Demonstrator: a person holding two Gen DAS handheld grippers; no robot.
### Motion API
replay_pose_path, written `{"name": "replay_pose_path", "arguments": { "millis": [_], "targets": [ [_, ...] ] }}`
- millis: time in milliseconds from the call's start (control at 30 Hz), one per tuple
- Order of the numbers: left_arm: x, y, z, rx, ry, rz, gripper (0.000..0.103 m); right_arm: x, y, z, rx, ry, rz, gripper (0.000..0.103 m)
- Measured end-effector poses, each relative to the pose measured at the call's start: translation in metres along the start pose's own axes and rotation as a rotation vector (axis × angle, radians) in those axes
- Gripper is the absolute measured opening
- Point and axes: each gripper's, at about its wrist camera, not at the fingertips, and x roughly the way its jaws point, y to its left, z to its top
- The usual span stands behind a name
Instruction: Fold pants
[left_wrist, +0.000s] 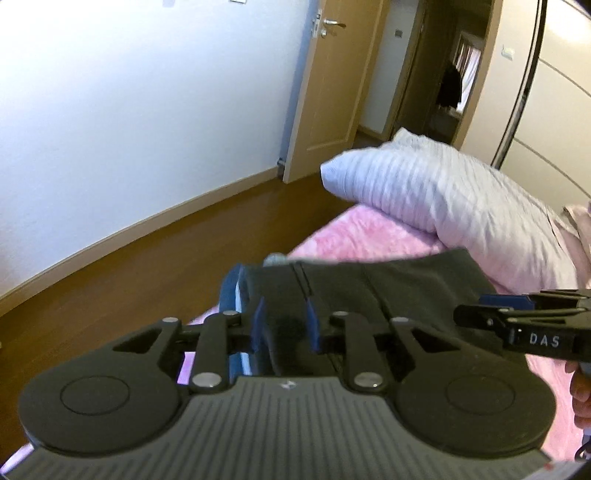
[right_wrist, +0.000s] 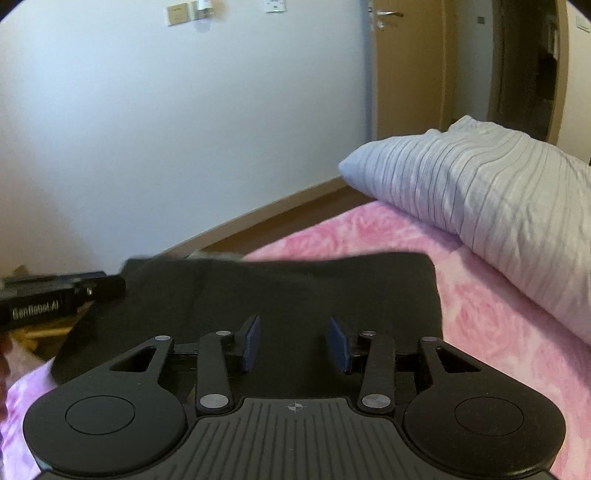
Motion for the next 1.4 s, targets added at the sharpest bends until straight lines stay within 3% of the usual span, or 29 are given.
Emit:
{"name": "replay_pose_path", "arguments": {
  "millis": [167, 233, 333, 467, 633, 767, 1033, 1233, 1400],
  "targets": [
    [-0.040, -0.022, -0.028, 0.058, 0.068, -0.012, 0.020, -0.035, 0.020, -0.033, 0.048, 0.050, 0.038, 0.038],
    [-0.038, -0.028, -0.040, 0.109, 0.076, 0.019, 0.021, -0.029, 0.029, -0.044, 0.034, 0.083, 0.040, 0.038],
    [-0.025, -0.024, -0.047, 0.096, 0.091, 0.036, 0.023, -0.005, 0.040, -0.056, -0.024, 0.119, 0.014, 0.038],
    [-0.015, -0.022, -0.049, 0.125, 0.088, 0.050, 0.025, 0.014, 0.035, -0.050, -0.027, 0.159, 0.010, 0.038],
    [-0.025, -0.026, -0.037, 0.105, 0.124, 0.070, 0.026, -0.003, 0.031, -0.040, 0.011, 0.167, 0.015, 0.038],
    [-0.059, -0.040, -0.021, 0.085, 0.150, 0.126, 0.026, -0.050, 0.028, -0.036, 0.076, 0.111, 0.023, 0.045],
    [-0.174, -0.084, -0.004, 0.074, 0.152, 0.165, 0.050, -0.172, 0.043, -0.033, 0.133, 0.005, 0.051, 0.059],
    [-0.265, -0.120, -0.021, 0.065, 0.136, 0.162, 0.061, -0.262, 0.070, -0.043, 0.138, -0.034, 0.076, 0.064],
    [-0.338, -0.145, -0.050, 0.037, 0.113, 0.165, 0.064, -0.331, 0.081, -0.069, 0.107, -0.007, 0.077, 0.066]
  ]
}}
